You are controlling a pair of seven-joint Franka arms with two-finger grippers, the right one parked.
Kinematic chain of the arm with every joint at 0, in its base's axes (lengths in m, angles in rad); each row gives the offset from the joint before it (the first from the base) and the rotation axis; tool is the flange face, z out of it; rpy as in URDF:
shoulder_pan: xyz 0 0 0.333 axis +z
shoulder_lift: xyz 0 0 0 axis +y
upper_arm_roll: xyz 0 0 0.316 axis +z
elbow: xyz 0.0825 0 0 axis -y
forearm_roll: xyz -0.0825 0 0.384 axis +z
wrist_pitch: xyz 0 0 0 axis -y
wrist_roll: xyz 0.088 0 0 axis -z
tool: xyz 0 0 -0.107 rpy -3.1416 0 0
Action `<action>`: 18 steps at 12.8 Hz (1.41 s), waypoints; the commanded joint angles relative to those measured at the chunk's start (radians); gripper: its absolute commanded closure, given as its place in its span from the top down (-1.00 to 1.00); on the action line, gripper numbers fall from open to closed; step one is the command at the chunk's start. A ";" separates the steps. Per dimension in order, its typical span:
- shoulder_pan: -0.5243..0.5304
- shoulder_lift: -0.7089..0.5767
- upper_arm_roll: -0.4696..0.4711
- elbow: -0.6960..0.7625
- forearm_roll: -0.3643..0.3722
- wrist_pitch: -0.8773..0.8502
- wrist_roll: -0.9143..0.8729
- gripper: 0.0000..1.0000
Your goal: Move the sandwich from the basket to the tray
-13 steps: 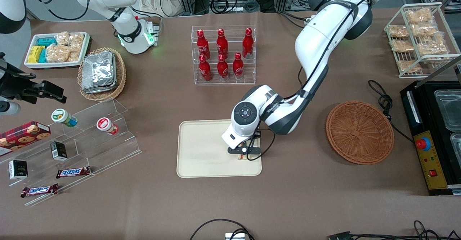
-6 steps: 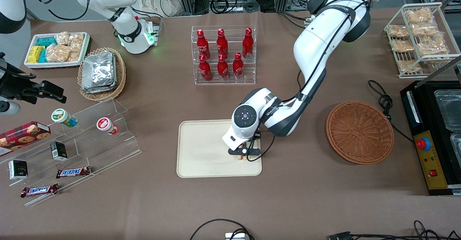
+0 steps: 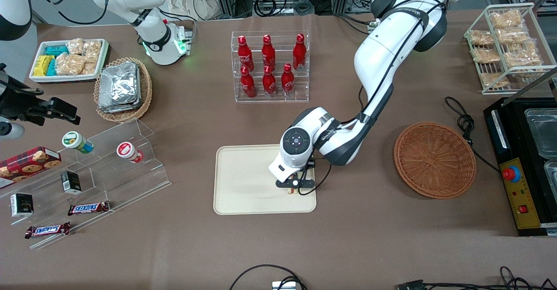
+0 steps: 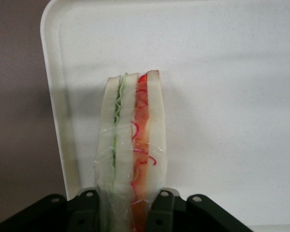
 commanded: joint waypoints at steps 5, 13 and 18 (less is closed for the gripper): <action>-0.015 0.019 0.006 0.030 0.028 0.032 -0.066 1.00; 0.008 -0.117 0.008 0.032 0.085 -0.069 -0.151 1.00; 0.121 -0.280 0.006 0.030 0.072 -0.223 -0.129 1.00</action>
